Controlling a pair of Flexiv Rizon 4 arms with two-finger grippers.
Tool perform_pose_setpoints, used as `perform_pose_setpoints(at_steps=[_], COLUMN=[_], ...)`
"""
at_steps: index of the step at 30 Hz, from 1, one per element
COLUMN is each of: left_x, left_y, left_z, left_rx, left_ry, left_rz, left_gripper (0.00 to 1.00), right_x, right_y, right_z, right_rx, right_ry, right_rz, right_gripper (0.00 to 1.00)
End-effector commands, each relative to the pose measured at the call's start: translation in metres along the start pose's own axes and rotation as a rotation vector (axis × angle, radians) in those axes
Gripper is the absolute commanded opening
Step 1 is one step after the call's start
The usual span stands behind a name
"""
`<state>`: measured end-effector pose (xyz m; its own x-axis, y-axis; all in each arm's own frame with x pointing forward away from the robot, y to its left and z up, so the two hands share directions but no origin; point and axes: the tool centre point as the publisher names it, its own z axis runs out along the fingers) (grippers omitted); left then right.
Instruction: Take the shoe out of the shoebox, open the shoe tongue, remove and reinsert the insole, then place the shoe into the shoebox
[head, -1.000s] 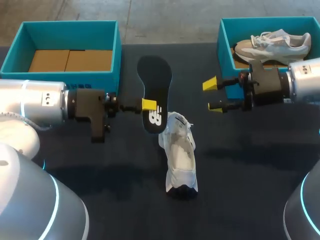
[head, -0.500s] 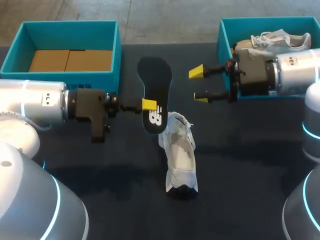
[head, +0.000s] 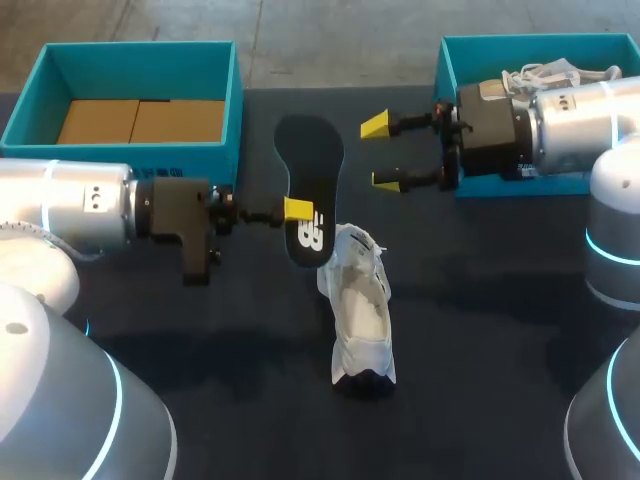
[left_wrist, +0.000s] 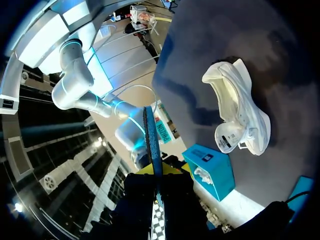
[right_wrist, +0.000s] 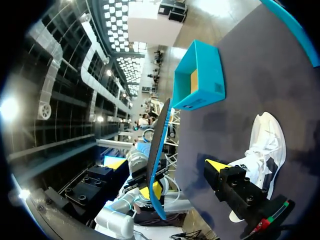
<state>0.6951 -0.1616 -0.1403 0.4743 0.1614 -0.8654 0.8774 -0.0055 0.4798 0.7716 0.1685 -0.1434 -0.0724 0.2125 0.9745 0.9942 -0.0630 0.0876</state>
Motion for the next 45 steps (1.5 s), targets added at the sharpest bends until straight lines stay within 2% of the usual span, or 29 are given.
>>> perform_pose_setpoints(at_steps=[1, 10, 16, 22, 34, 35, 36, 37, 39, 43, 45], left_x=[0.0, 0.0, 0.0, 0.0, 0.0, 0.0, 0.0, 0.0, 0.0, 0.0, 0.0], left_y=[-0.001, -0.001, -0.001, -0.001, -0.001, -0.001, -0.001, -0.001, -0.001, -0.001, -0.001], left_z=[0.001, 0.001, 0.001, 0.001, 0.001, 0.001, 0.001, 0.001, 0.001, 0.001, 0.001], left_rx=[-0.003, -0.003, -0.003, -0.003, -0.003, -0.003, -0.003, -0.003, -0.003, -0.003, -0.003], left_ry=[0.0, 0.0, 0.0, 0.0, 0.0, 0.0, 0.0, 0.0, 0.0, 0.0, 0.0], left_rz=[0.003, 0.003, 0.003, 0.003, 0.003, 0.003, 0.003, 0.003, 0.003, 0.003, 0.003], left_gripper=[0.0, 0.0, 0.0, 0.0, 0.0, 0.0, 0.0, 0.0, 0.0, 0.0, 0.0], right_x=[-0.001, -0.001, 0.002, 0.01, 0.011, 0.011, 0.011, 0.011, 0.011, 0.009, 0.008], right_y=[0.004, 0.004, 0.007, 0.01, 0.017, 0.018, 0.018, 0.019, 0.02, 0.022, 0.023], right_z=[0.006, 0.006, 0.013, 0.017, 0.042, 0.042, 0.043, 0.043, 0.044, 0.044, 0.044], right_rx=[0.003, 0.003, -0.097, -0.123, -0.08, -0.079, -0.079, -0.078, -0.078, -0.109, -0.114], right_ry=[0.001, 0.001, -0.001, 0.01, 0.006, 0.006, 0.006, 0.007, 0.002, 0.012, 0.007], right_rz=[0.001, 0.001, 0.022, 0.028, 0.084, 0.087, 0.089, 0.092, 0.097, 0.113, 0.116], right_gripper=[1.0, 1.0, 1.0, 1.0, 1.0, 0.93, 0.76, 0.64, 0.58, 0.6, 0.5])
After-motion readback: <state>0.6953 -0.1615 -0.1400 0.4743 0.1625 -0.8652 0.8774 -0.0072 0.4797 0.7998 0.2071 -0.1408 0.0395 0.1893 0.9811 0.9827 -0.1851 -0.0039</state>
